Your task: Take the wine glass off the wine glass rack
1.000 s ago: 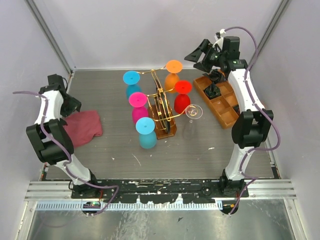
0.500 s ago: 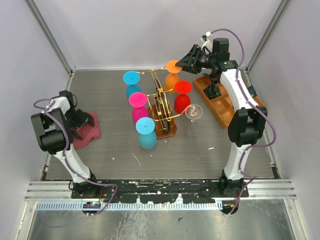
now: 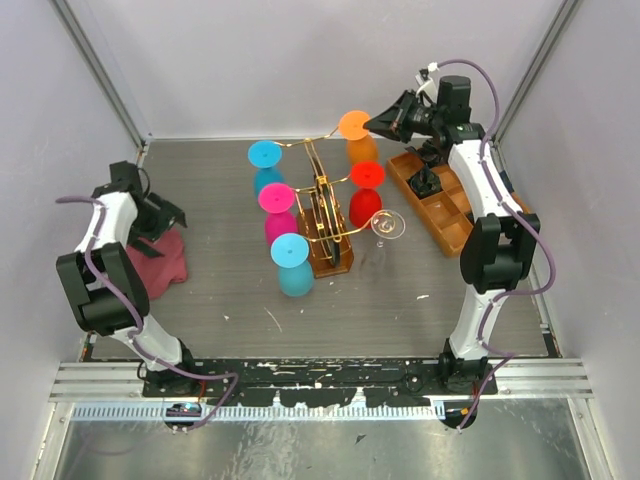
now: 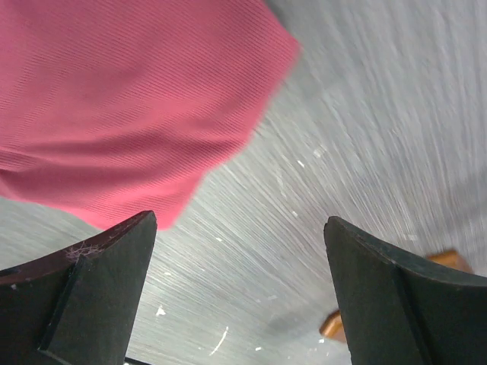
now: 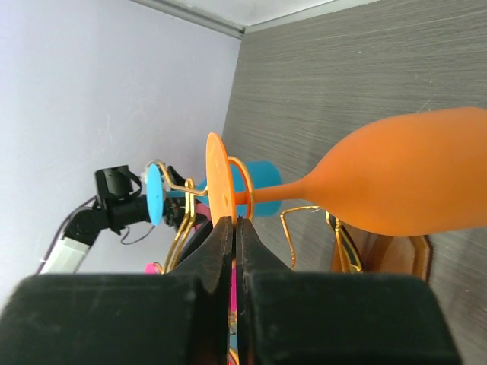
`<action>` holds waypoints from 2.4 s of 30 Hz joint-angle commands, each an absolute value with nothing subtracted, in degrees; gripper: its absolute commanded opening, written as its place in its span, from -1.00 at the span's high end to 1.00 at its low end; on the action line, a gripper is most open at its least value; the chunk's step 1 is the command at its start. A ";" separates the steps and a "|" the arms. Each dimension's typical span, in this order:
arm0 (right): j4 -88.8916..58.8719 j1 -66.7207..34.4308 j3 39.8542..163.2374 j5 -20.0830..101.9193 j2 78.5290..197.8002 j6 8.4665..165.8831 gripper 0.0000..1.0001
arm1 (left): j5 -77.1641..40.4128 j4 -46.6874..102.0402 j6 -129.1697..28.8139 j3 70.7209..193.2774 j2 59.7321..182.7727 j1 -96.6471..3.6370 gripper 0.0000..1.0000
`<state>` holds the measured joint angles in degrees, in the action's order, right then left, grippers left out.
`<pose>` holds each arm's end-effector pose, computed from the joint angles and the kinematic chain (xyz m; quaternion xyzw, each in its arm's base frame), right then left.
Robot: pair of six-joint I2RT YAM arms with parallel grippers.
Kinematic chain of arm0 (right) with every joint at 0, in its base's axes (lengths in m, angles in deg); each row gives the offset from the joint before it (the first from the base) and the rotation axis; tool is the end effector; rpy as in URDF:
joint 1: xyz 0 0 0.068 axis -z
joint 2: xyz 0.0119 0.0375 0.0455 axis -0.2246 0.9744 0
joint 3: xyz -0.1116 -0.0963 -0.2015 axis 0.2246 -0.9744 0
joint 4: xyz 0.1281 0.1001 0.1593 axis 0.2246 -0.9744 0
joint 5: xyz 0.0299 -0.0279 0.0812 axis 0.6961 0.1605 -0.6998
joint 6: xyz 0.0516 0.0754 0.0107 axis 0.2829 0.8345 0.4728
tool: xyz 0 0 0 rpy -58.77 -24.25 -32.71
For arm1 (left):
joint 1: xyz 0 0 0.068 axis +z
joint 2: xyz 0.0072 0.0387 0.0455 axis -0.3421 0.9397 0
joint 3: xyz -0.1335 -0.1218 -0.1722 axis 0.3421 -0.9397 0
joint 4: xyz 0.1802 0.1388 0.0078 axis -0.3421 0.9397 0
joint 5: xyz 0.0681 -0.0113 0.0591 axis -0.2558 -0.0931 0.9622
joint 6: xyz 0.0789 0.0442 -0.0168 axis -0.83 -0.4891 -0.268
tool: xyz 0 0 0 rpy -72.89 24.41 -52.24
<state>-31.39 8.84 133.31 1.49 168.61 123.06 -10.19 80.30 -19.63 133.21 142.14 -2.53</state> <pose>0.4363 0.0921 0.3347 0.0365 0.7882 0.5083 0.3450 0.2922 0.0919 0.1760 -0.4917 0.8588 -0.0313 0.1406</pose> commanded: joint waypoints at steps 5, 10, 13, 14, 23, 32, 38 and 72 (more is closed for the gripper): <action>-16.43 9.02 130.34 -7.04 163.19 135.27 0.98 | -16.58 78.27 -19.46 136.71 140.84 -7.78 -0.98; -16.02 6.69 134.32 -6.17 166.11 135.84 0.98 | -20.03 77.24 -19.09 135.34 141.52 -8.01 -0.99; -16.41 5.10 139.36 -5.77 169.32 135.73 0.98 | -20.33 75.17 -19.43 133.96 141.26 -7.96 -0.99; -17.10 4.53 141.05 -5.80 170.35 135.85 0.98 | -20.65 74.87 -19.60 133.58 141.19 -7.90 -0.99; -22.87 1.52 136.48 -6.55 166.44 131.77 0.98 | -22.28 74.11 -20.62 132.66 142.26 -7.94 -0.99; -35.80 5.75 124.91 -1.43 155.30 120.70 0.98 | -24.33 73.15 -20.26 132.25 143.09 -7.96 -0.99; -40.54 14.86 126.02 2.73 150.39 117.71 0.98 | -24.75 72.60 -20.04 131.73 142.93 -7.96 -0.99; -82.61 14.92 94.04 115.19 159.41 123.37 0.99 | -32.21 71.03 -17.67 125.79 138.76 -8.01 -0.99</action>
<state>-78.64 15.29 92.35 106.88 155.19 114.77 -29.47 71.60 -17.60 126.99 141.26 -8.06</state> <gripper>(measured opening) 0.042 0.997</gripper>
